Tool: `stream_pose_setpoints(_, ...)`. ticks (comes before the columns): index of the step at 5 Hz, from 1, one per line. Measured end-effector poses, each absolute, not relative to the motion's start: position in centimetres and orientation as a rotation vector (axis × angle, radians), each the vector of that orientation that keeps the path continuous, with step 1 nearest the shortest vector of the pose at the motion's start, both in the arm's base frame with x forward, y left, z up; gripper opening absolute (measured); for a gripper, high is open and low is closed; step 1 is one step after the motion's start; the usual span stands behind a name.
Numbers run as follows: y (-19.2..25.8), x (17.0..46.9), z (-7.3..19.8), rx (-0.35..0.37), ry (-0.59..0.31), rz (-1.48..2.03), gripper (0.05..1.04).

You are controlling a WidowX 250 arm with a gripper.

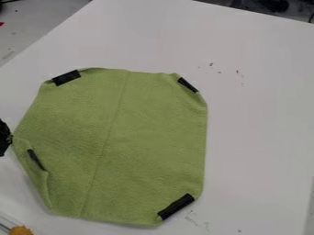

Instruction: Fold the cloth from the bottom to the top

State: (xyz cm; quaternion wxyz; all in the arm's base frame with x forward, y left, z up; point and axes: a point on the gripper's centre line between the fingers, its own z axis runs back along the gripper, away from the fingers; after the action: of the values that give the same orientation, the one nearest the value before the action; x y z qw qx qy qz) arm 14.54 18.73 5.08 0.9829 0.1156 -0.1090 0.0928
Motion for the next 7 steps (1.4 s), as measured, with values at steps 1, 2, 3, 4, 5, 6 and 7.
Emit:
stream_pose_setpoints(1, 18.4, 14.5, 4.8, 0.222, -0.203, 0.184, 1.000)
stream_pose_setpoints(2, 15.9, 16.4, 5.9, 0.234, -0.192, 0.120, 1.000)
stream_pose_setpoints(3, 14.5, 17.0, 6.9, 0.232, -0.181, 0.092, 1.000)
stream_pose_setpoints(4, 11.4, 17.7, 8.1, 0.203, -0.195, 0.072, 0.999)
stream_pose_setpoints(5, 7.6, 17.1, 7.1, 0.140, -0.167, 0.058, 0.999)
stream_pose_setpoints(6, 3.7, 17.0, 6.2, 0.148, -0.167, 0.057, 0.999)
stream_pose_setpoints(7, 0.6, 17.2, 4.8, 0.154, -0.149, 0.056, 0.999)
